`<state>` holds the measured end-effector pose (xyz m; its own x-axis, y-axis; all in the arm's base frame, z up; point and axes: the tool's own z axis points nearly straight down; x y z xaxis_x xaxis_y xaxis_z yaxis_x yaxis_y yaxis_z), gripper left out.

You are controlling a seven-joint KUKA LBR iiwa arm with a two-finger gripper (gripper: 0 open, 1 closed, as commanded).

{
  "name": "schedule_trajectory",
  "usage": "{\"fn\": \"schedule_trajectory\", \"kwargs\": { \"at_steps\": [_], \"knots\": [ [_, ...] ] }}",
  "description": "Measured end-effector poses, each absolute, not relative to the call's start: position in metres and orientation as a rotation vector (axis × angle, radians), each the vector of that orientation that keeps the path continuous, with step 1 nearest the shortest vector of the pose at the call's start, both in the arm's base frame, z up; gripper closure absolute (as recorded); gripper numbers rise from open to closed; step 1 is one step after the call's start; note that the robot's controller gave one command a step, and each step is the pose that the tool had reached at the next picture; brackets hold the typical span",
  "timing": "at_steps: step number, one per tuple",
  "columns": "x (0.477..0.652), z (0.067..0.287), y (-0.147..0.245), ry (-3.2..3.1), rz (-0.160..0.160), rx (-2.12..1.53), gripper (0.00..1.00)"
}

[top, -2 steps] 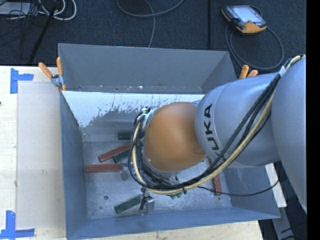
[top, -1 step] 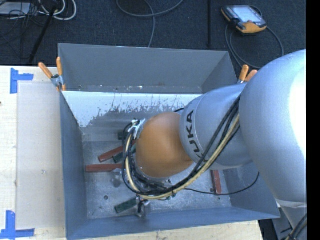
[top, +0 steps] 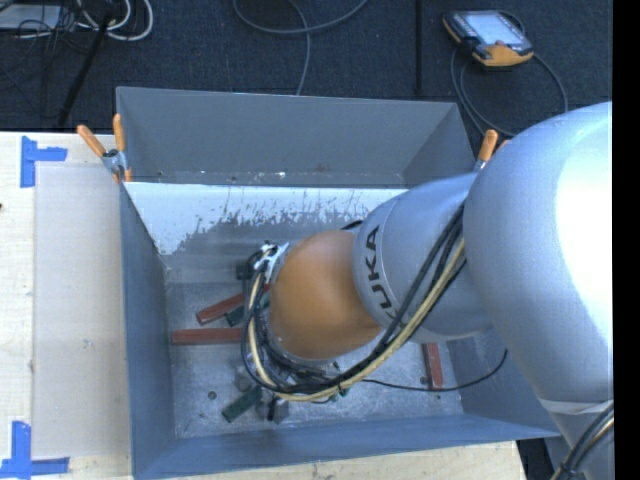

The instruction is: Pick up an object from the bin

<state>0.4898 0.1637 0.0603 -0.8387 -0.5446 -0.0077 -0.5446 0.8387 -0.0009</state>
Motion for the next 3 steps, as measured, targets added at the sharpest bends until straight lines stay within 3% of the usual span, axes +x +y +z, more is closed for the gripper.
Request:
{"fn": "schedule_trajectory", "kwargs": {
  "at_steps": [2, 3],
  "knots": [
    [0.488, 0.068, 0.163, 3.012, 0.002, -0.893, 1.00],
    [0.487, 0.085, 0.163, 3.015, 0.001, -0.893, 1.00]
  ]
}}
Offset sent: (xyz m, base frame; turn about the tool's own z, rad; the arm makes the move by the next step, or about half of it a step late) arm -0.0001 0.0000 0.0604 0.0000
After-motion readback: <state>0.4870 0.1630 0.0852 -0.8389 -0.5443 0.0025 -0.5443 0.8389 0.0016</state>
